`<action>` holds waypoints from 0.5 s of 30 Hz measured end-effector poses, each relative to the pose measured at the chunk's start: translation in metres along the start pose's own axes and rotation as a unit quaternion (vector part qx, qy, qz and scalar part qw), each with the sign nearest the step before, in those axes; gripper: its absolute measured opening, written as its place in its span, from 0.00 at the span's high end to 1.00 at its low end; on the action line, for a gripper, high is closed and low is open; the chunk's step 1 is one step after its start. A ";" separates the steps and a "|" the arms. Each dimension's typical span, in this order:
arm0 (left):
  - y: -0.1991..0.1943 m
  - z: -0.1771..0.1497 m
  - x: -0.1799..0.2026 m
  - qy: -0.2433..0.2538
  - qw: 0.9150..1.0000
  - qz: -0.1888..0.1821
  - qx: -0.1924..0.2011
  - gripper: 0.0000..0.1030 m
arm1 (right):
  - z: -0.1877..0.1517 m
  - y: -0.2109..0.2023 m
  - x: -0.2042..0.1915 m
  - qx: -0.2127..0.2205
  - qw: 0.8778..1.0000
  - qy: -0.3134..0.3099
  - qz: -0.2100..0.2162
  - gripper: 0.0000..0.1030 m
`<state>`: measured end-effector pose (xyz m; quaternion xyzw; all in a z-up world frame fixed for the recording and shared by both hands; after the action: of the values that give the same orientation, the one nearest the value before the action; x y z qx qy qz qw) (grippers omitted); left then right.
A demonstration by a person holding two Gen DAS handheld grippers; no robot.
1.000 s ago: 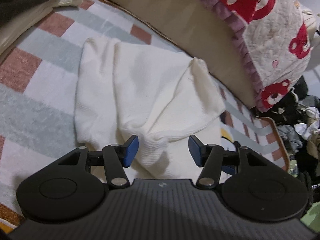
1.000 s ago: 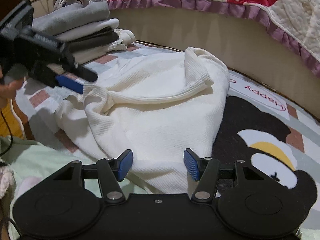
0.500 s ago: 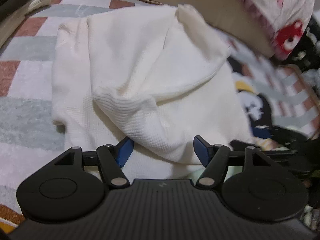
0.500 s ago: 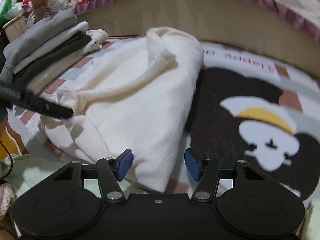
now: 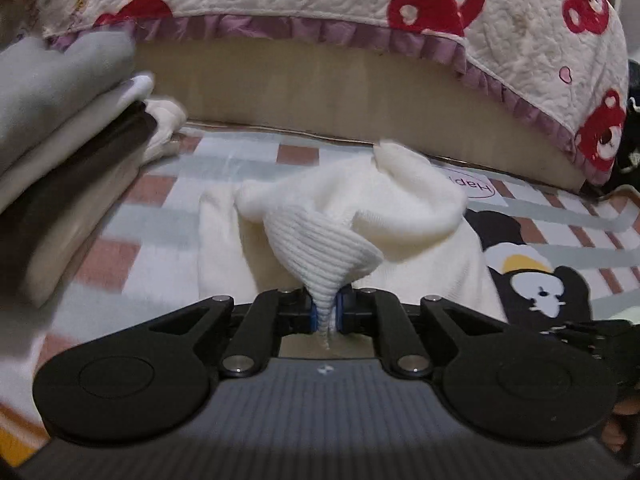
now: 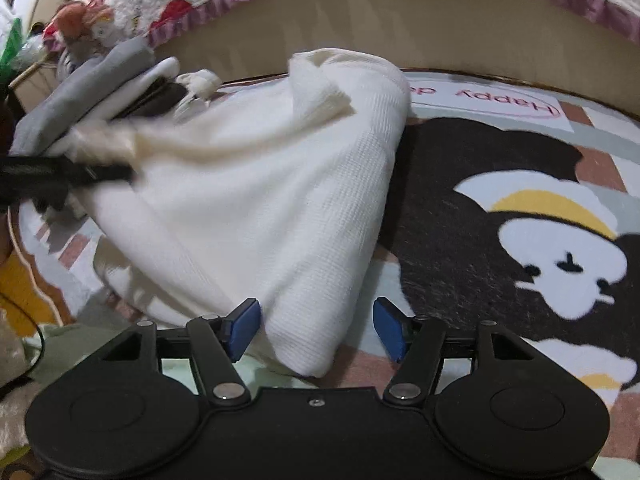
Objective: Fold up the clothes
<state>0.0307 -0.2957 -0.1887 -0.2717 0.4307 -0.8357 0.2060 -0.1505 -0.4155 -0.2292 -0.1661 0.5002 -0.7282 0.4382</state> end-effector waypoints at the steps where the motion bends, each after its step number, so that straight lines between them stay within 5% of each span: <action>1: 0.000 -0.007 -0.002 -0.009 1.000 0.002 -0.009 0.92 | -0.001 0.002 0.001 -0.005 1.000 -0.005 -0.010 0.36; 5: 0.026 -0.013 -0.035 -0.072 0.995 0.027 -0.062 0.89 | -0.005 0.007 0.006 -0.016 0.999 -0.011 -0.028 0.36; 15: -0.010 -0.003 -0.032 -0.048 0.998 0.036 0.000 0.87 | -0.008 0.009 0.004 -0.018 0.999 -0.022 -0.018 0.37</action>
<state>0.0524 -0.2698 -0.1913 -0.2959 0.4296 -0.8138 0.2561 -0.1541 -0.4154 -0.2411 -0.1992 0.5005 -0.7226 0.4332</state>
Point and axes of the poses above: each gripper's, at about its wrist camera, not at the fingertips, and y roughly the way its jaws point, x to its right, z to its top, the point moved 9 cm from there along y, roughly the way its jaws point, and after that the axes turned 13 degrees about -x, right-handed, at the moved point
